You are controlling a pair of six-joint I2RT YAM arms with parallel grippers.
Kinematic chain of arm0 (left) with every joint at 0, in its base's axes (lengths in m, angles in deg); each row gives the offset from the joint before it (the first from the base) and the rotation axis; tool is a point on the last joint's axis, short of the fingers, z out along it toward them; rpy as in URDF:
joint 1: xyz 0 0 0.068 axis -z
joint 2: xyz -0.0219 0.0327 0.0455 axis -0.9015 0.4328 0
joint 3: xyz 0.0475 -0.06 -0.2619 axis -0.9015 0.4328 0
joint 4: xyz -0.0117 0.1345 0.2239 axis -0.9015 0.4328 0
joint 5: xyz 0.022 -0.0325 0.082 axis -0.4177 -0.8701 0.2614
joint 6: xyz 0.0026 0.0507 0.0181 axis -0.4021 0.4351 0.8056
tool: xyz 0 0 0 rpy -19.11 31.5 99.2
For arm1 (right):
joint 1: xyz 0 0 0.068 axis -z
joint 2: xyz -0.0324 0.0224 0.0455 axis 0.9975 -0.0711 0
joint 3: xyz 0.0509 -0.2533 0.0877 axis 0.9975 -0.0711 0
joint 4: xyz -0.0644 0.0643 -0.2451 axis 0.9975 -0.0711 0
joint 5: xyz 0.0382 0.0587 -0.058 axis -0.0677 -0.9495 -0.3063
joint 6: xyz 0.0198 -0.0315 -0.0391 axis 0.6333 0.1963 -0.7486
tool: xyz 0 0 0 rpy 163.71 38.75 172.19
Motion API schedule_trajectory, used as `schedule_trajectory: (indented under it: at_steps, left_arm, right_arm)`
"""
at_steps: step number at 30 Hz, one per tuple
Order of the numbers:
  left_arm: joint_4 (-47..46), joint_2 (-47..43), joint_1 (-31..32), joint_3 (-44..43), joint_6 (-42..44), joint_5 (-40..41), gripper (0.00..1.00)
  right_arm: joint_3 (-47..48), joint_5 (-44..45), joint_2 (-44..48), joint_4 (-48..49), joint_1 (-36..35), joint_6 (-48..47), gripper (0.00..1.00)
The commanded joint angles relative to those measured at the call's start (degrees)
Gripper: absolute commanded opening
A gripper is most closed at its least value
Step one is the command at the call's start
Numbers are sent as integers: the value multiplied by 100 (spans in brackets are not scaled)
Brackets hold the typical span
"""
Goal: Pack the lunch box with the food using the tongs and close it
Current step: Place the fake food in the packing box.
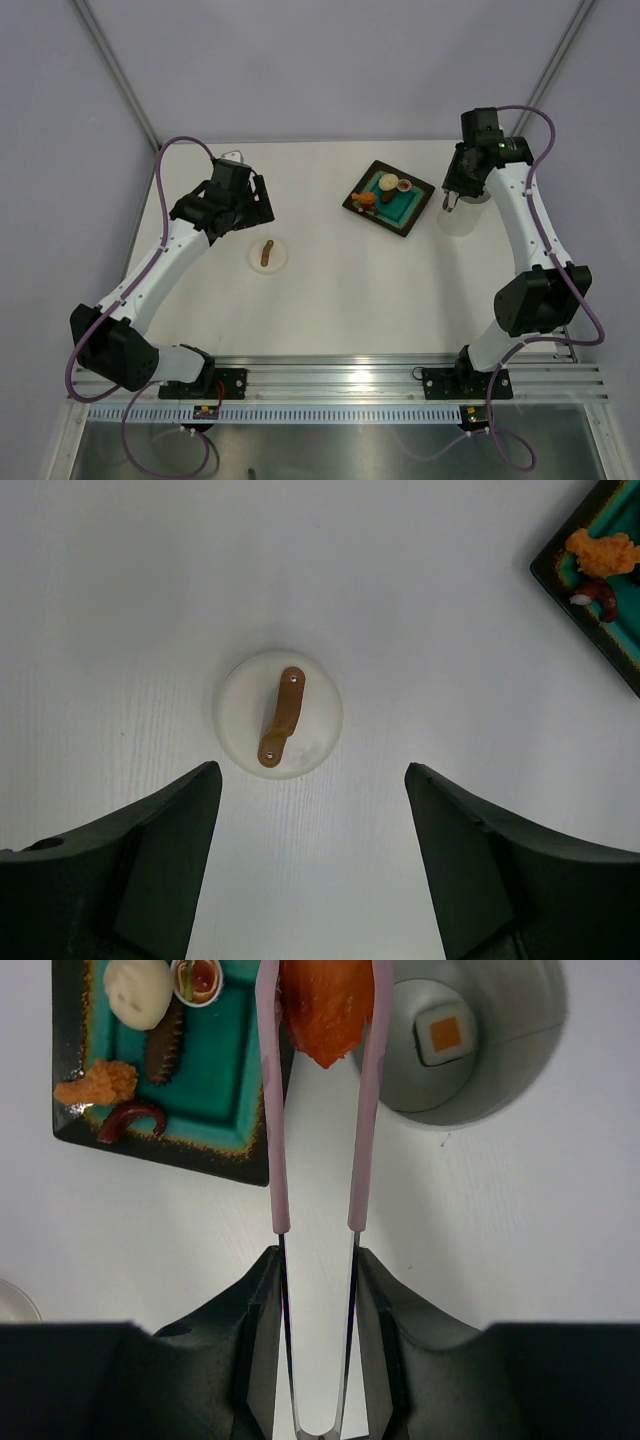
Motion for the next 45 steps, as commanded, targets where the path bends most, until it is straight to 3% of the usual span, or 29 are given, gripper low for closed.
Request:
schedule_trajectory:
  at_steps: [1, 7, 18, 25, 40, 45]
  left_arm:
    - [-213, -105, -28, -209, 70, -34, 79]
    - [-275, -123, -28, -104, 26, -113, 79]
    - [-248, -97, -28, -156, 44, -87, 79]
    - [-222, -79, -28, -183, 35, -87, 78]
    - [-222, -9, -28, -262, 61, -105, 78]
    - [-222, 0, -28, -279, 70, -105, 78]
  right_arm:
    - [-116, 138, 451, 14, 201, -150, 0]
    - [-450, 86, 610, 32, 579, -229, 0]
    - [-1031, 16, 654, 234, 658, -273, 4]
    - [-1004, 15, 513, 287, 650, -300, 23]
    - [-881, -64, 390, 252, 650, -300, 39]
    - [-846, -64, 364, 243, 650, -300, 39]
